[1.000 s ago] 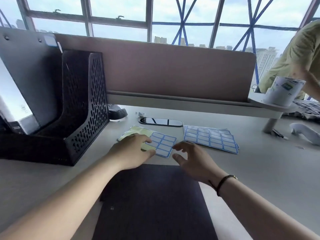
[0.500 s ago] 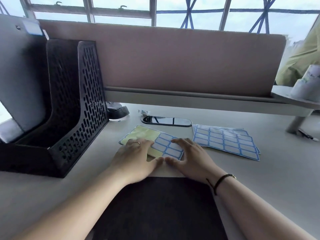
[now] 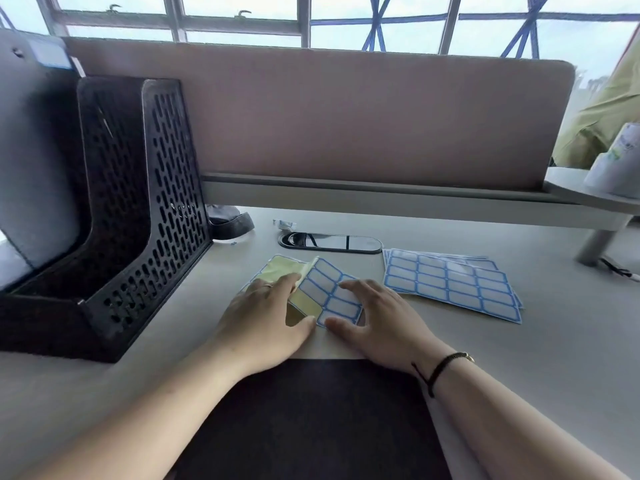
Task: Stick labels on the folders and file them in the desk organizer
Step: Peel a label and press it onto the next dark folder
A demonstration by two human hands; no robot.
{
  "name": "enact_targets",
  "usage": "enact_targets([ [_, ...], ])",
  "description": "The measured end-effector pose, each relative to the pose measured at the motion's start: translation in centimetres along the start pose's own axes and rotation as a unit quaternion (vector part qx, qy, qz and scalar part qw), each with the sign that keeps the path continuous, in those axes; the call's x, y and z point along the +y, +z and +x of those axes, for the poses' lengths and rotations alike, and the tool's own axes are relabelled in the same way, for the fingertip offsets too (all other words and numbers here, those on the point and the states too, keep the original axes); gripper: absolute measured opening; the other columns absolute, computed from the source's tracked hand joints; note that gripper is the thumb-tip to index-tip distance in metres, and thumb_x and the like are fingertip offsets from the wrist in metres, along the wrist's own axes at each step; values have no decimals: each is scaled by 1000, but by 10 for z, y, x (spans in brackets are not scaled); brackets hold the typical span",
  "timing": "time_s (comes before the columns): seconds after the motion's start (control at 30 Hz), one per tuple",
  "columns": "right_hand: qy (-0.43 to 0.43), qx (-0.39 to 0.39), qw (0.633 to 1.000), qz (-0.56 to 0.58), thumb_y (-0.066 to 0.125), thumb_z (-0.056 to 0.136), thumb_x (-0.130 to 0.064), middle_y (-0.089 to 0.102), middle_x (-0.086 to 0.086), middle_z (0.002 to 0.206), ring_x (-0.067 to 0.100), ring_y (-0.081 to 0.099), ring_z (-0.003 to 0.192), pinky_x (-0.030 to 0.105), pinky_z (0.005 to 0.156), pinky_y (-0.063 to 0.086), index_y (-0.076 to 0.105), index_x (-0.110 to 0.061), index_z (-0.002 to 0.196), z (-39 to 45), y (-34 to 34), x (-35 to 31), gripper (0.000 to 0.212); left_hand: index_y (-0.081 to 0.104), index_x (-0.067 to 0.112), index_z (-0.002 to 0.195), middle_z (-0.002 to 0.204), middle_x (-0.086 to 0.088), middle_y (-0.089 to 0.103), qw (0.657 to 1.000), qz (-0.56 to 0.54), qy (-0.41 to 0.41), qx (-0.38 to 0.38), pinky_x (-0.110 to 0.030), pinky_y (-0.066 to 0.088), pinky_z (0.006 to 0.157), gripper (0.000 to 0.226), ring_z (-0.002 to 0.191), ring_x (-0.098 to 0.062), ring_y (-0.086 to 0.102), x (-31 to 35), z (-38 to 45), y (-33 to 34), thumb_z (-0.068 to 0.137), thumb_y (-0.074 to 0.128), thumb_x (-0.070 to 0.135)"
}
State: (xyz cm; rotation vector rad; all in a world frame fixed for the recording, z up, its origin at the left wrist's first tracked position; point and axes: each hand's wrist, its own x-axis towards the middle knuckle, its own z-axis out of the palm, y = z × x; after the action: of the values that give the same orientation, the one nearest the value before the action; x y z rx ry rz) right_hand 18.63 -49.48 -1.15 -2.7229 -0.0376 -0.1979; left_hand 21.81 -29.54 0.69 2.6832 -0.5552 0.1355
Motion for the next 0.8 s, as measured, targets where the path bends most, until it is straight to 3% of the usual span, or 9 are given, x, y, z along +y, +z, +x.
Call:
enact_targets([
  [0.17, 1, 2, 1000, 5, 53, 84, -72, 43, -12, 148, 12, 41, 135, 31, 112, 32, 37, -37, 145, 0, -1, 1, 72, 31, 32, 149, 139, 11, 56, 999, -46, 8, 4, -31, 37, 107, 70, 131, -13, 44, 0, 2, -2, 86, 61, 40],
  [0.37, -3, 3, 1000, 14, 54, 84, -71, 45, -12, 147, 13, 42, 134, 32, 112, 33, 36, -39, 145, -2, -2, 0, 72, 41, 39, 142, 133, 15, 62, 991, -133, -5, 13, -33, 47, 100, 60, 119, -8, 59, -11, 5, 6, 87, 60, 24],
  [0.47, -8, 8, 1000, 23, 56, 85, -68, 47, -13, 144, 13, 42, 132, 32, 112, 32, 37, -40, 145, -3, -5, -3, 70, 51, 39, 134, 121, 17, 68, 983, -173, -5, 66, -27, 50, 91, 51, 106, -3, 63, -15, 7, 8, 89, 59, 16],
  [0.53, -17, 20, 999, 30, 57, 86, -64, 50, -14, 140, 11, 43, 130, 32, 110, 33, 37, -42, 144, -4, -7, -5, 66, 59, 37, 127, 115, 16, 71, 974, -203, -1, 100, -16, 46, 86, 47, 105, 0, 63, -14, 8, 7, 89, 58, 8],
  [0.63, -35, 53, 996, 69, 61, 87, -58, 53, -18, 126, 7, 48, 118, 31, 102, 41, 37, -45, 142, -5, -9, -8, 61, 66, 33, 118, 106, 20, 72, 961, -249, 14, 122, 0, 39, 77, 45, 101, 12, 61, -12, 9, 4, 90, 57, -1],
  [0.8, -101, 147, 980, 92, 63, 90, -45, 53, -19, 99, -3, 48, 87, 27, 78, 46, 49, -45, 133, -6, -12, -16, 45, 67, 32, 118, 104, 27, 71, 949, -283, 75, 113, -9, 46, 85, 48, 106, 9, 63, -7, 3, 2, 89, 58, -6],
])
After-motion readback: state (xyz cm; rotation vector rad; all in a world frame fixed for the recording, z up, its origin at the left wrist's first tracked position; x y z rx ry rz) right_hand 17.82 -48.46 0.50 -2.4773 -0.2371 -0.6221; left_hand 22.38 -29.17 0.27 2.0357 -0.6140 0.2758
